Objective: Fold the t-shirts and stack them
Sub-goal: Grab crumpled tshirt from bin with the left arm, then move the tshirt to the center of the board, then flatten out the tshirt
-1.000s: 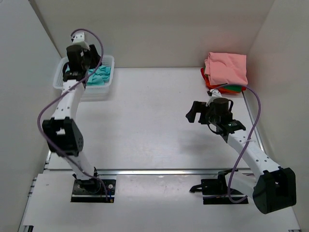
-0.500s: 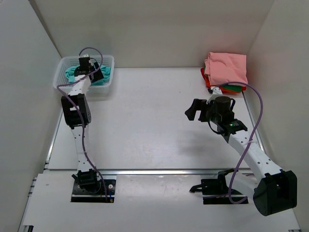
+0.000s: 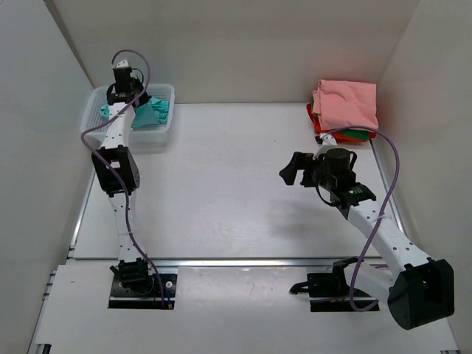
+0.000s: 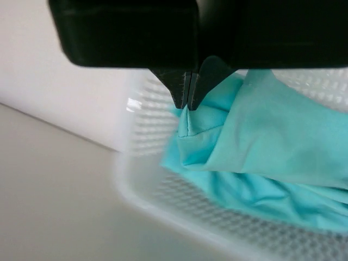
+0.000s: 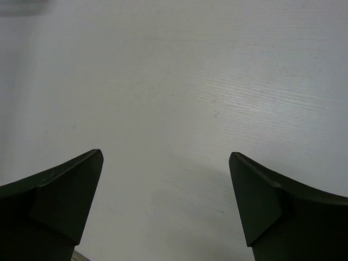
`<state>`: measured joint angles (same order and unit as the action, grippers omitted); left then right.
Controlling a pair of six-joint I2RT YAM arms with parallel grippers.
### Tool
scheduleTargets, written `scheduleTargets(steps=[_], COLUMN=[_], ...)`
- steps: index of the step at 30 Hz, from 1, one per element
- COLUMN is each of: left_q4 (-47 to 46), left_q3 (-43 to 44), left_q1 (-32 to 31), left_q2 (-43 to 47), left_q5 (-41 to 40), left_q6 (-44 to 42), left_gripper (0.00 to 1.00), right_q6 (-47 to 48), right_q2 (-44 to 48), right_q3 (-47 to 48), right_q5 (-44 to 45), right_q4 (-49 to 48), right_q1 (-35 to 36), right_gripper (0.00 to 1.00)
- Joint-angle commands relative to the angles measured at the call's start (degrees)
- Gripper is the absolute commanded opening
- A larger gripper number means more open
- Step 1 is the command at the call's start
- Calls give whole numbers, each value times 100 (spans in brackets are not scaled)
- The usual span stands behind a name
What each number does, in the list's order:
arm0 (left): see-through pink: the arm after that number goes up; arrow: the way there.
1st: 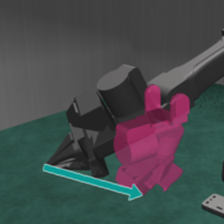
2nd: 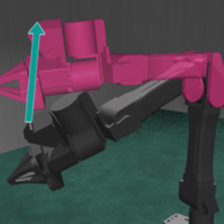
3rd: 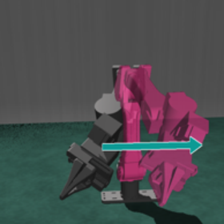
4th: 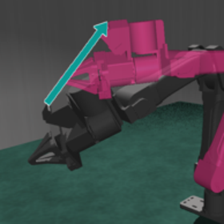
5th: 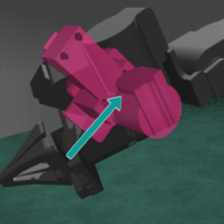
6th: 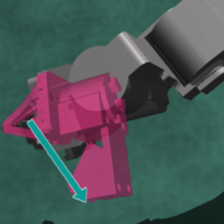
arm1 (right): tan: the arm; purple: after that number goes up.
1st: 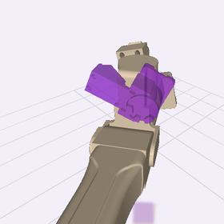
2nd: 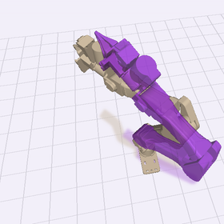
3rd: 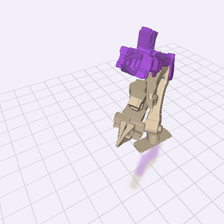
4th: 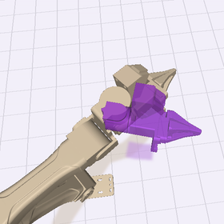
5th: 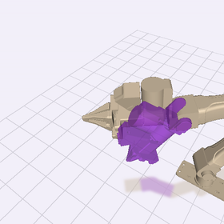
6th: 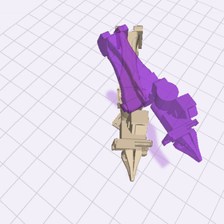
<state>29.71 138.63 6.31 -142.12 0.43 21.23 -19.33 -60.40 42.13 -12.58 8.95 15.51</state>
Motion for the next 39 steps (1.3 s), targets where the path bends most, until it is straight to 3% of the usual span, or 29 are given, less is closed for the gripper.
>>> scheduleTargets(steps=[1, 3, 5, 7, 11, 12, 13, 14, 15, 16, 17, 19, 22, 24, 26, 27, 28, 31, 33, 34, 36, 38, 39], left_q4=[-719, -792, -678, -546, -608, -677, -738, -861, -1106, -1369, -1476, -2002, -2460, -2558, -2567, -2576, -2593, -2306, -1769, -1315, -1267, -1292, -1354], left_q3=[-842, -1257, -1347, -1330, -1548, -1889, -2431, -2776, -3502, -4275, -4648, -6121, -7469, -7910, -8166, -8202, -8264, -8229, -8168, -8402, -8702, -9525, -9982], left_q1=[-891, -1226, -1595, -1956, -2107, -2159, -2221, -2221, -2221, -2134, -2107, -1958, -1923, -1844, -1590, -1519, -1370, -1158, -1403, -1839, -2289, -3402, -3634], left_q2=[2889, 3829, 4191, 4360, 4526, 4684, 4885, 5000, 5193, 5291, 5483, 5748, 5889, 5749, 5564, 5460, 5424, 5616, 5983, 6482, 6913, 7540, 7872], left_q5=[378, 729, 984, 1492, 2312, 2252, 2138, 2024, 1953, 1935, 1874, 1795, 1549, 1408, 1469, 1565, 1792, 2258, 2374, 2322, 2148, 1647, 1593], left_q6=[56, 258, 424, 723, 1382, 1357, 1261, 1269, 1234, 1269, 1330, 1374, 1331, 1217, 1146, 1120, 1102, 919, 682, 628, 741, 1196, 1390], left_gripper=[0, 0, 0, 0, 0, 0, 0, 0, 0, 0, 0, 0, 0, 0, 0, 11, 37, 49, 53, 54, 56, 58, 59], right_q6=[-167, -124, -18, -44, -149, -141, -150, -167, -280, -316, -325, -299, -167, -185, -228, -246, -264, -308, -343, -361, -361, -404, -379], right_q2=[134, 169, 187, 300, 765, 949, 1160, 1241, 1476, 1679, 1733, 2005, 2111, 2050, 1980, 1954, 1866, 1795, 1760, 1751, 1707, 1532, 1549], right_q3=[-354, -468, -513, -617, -794, -872, -951, -1022, -1127, -1250, -1260, -1269, -1295, -1339, -1435, -1453, -1427, -1523, -1568, -1637, -1638, -1620, -1672], right_q5=[-121, -410, -640, -658, -361, -368, -386, -447, -534, -552, -657, -719, -912, -1088, -1176, -1212, -1203, -923, -852, -808, -720, -623, -562], right_q4=[-297, -324, -307, -350, -280, -210, -210, -209, -253, -236, -158, -9, 159, 63, 2, -86, -104, -235, -227, -227, -140, -95, -60], right_q1=[31, -83, -22, 84, 365, 400, 340, 304, 199, 137, -2, -188, -478, -522, -505, -409, -304, -22, 57, 32, 31, -4, -21], right_gripper=[99, 99, 99, 99, 99, 92, 72, 35, 17, 4, 0, 2, 6, 13, 13, 17, 20, 25, 26, 26, 26, 26, 25])
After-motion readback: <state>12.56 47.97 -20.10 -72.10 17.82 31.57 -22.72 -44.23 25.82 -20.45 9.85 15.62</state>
